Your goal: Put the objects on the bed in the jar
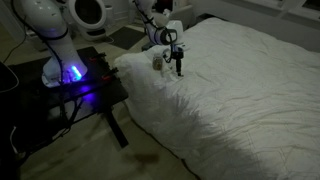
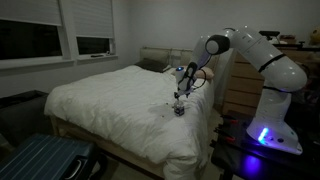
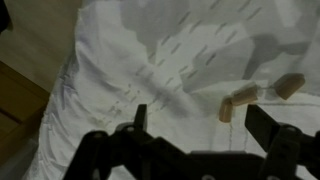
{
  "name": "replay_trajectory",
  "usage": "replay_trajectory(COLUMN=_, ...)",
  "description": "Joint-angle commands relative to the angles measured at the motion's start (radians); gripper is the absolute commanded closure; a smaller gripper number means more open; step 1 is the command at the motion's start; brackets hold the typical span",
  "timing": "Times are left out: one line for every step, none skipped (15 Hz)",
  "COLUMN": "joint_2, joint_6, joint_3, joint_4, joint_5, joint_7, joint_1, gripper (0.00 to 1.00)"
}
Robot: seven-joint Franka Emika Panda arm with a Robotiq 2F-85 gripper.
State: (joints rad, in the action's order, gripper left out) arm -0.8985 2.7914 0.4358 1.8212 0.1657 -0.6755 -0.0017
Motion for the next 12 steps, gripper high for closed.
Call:
replay_trajectory(joint_2=-0.078, joint_6=0.061, joint_3=0.031, joint_4=-0.073, joint_5=-0.054, joint_7=-0.007, joint_1=0.031, gripper=0.0)
replay_trajectory(joint_2=-0.095, joint_6=0.069, joint_3=0.032, joint_4=-0.089, joint_5=-0.07, joint_7=-0.004, joint_1=0.034, gripper=0.0)
replay_trajectory(joint_2=-0.106, joint_6=0.07, joint_3=0.028, joint_4=-0.104, joint_5=-0.086, joint_7=0.002, joint_1=0.032, gripper=0.0)
replay_trajectory(joint_2=-0.116, joint_6=0.065, joint_3=0.016, joint_4=-0.119, joint_5=-0.103, joint_7=0.013, joint_1=0.024, gripper=0.0)
replay_trajectory(joint_2=-0.121, joint_6=0.054, joint_3=0.008, joint_4=-0.132, joint_5=-0.119, joint_7=0.018, joint_1=0.02, gripper=0.0)
replay_trajectory(joint_2=-0.114, joint_6=0.029, joint_3=-0.02, joint_4=-0.142, joint_5=-0.138, joint_7=0.04, joint_1=-0.001, gripper=0.0)
replay_trajectory(joint_2=-0.112, joint_6=0.015, joint_3=-0.038, joint_4=-0.152, joint_5=-0.155, joint_7=0.054, joint_1=-0.015, gripper=0.0)
replay_trajectory(joint_2=-0.108, joint_6=0.012, joint_3=-0.054, joint_4=-0.155, joint_5=-0.17, joint_7=0.069, joint_1=-0.027, gripper=0.0)
replay_trajectory(joint_2=-0.106, joint_6=0.009, joint_3=-0.059, joint_4=-0.158, joint_5=-0.184, joint_7=0.077, joint_1=-0.03, gripper=0.0)
replay_trajectory(joint_2=-0.104, joint_6=0.003, joint_3=-0.07, joint_4=-0.164, joint_5=-0.198, joint_7=0.083, joint_1=-0.038, gripper=0.0)
replay_trajectory(joint_2=-0.103, joint_6=-0.009, joint_3=-0.082, joint_4=-0.171, joint_5=-0.21, joint_7=0.098, joint_1=-0.05, gripper=0.0)
replay_trajectory(joint_2=-0.102, joint_6=-0.026, joint_3=-0.095, joint_4=-0.181, joint_5=-0.225, joint_7=0.107, joint_1=-0.064, gripper=0.0)
